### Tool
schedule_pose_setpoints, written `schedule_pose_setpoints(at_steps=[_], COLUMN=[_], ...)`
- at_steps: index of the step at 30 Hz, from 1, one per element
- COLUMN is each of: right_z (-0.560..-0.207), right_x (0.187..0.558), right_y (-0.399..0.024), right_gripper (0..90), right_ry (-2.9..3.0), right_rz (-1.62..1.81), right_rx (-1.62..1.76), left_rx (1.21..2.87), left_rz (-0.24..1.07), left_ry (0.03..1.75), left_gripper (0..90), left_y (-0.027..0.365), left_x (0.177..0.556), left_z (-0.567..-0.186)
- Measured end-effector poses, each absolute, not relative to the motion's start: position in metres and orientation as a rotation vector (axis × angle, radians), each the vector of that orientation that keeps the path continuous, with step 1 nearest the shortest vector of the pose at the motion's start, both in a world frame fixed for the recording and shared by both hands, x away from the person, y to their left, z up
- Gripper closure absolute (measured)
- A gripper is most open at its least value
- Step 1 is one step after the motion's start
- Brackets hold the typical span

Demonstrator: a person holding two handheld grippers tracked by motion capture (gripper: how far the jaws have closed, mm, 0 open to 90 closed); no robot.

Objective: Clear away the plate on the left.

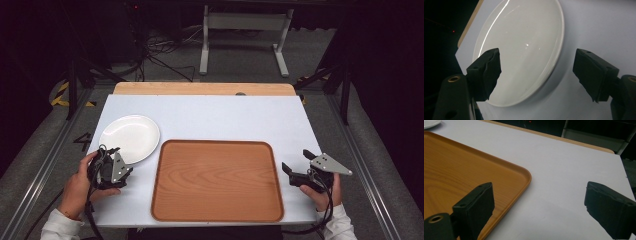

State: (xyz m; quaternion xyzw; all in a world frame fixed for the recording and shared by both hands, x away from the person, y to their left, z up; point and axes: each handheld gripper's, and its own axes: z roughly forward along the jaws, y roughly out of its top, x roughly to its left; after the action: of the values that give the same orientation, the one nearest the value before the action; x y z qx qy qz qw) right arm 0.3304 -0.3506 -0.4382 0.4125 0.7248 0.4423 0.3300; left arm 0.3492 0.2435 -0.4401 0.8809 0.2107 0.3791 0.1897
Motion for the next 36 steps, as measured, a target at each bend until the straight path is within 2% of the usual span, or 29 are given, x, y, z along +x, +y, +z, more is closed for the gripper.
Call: schedule_pose_setpoints(at_steps=[12,25,35,36], right_z=[-0.439,-0.440,-0.440,-0.440], right_x=[0.331,0.331,0.331,0.331], right_y=[-0.350,-0.351,-0.350,-0.350], right_gripper=[9.8,9.8,9.8,9.8], right_ry=[1.902,1.903,1.907,1.906], right_rz=[1.153,1.155,1.152,1.155], right_rx=[1.083,1.081,1.080,1.080], left_rx=[2.645,2.734,2.797,2.802], left_rz=[1.160,1.150,1.168,1.149], left_ry=[0.502,0.460,0.373,0.361], left_gripper=[30.8,37.4,54.3,58.8], left_y=[0.231,0.221,0.215,0.215], left_x=[0.360,0.369,0.371,0.371], left_z=[-0.444,-0.450,-0.456,-0.456])
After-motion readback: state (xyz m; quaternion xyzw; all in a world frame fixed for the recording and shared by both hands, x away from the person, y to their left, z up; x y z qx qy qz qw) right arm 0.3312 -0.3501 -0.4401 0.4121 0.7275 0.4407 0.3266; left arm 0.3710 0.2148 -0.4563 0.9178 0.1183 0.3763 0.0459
